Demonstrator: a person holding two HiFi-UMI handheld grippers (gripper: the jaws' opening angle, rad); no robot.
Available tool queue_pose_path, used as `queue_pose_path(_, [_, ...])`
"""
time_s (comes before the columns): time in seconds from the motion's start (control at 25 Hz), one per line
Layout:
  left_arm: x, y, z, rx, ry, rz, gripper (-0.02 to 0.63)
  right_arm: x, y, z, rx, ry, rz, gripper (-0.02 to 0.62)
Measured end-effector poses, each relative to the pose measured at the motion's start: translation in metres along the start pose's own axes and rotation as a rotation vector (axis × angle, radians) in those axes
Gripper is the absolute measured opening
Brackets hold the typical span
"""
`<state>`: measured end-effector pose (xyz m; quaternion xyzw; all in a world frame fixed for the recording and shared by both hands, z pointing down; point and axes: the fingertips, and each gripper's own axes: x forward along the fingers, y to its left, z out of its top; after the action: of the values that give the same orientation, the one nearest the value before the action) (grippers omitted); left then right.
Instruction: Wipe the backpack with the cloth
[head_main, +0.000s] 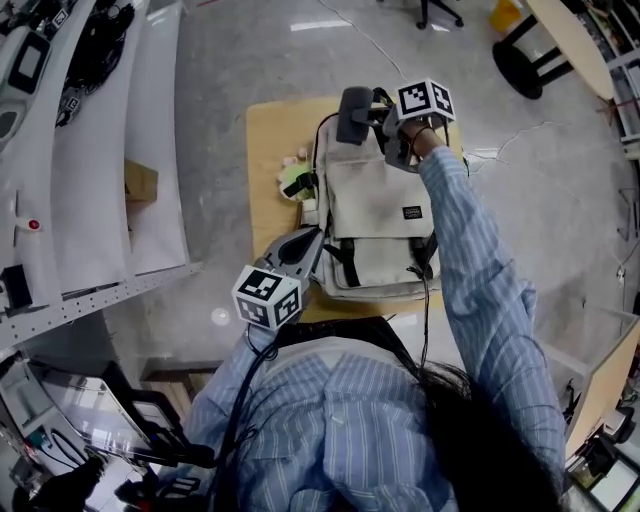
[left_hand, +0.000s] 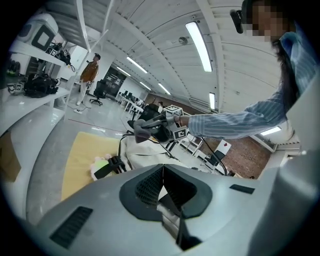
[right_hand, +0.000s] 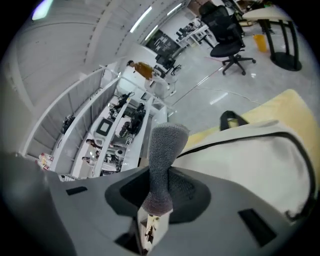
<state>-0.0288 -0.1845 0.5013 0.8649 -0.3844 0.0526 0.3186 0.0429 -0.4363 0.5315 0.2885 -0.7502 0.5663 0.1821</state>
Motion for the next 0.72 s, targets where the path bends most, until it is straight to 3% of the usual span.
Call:
queue_pose_path(0.2, [-0.010, 0.013, -0.005, -0.035, -0.023, 0.041, 0.005, 0.075, 0.039, -0.030, -0.066, 0.139, 0.040, 0.094])
queue_pose_path(0.4, [-0.023, 0.029, -0.003, -0.064, -0.044, 0.076, 0.005, 0.109, 0.030, -0.054, -0.084, 0.232, -0.015, 0.094])
queue_pose_path(0.52, [-0.030, 0.040, -0.001, -0.081, -0.047, 0.086, 0.005, 0.105, 0.017, -0.048, -0.066, 0.223, -0.024, 0.094])
queue_pose_path(0.72, [-0.026, 0.044, -0.001, -0.078, -0.040, 0.073, 0.005, 0.070, -0.004, -0.022, 0.022, 0.115, 0.013, 0.094])
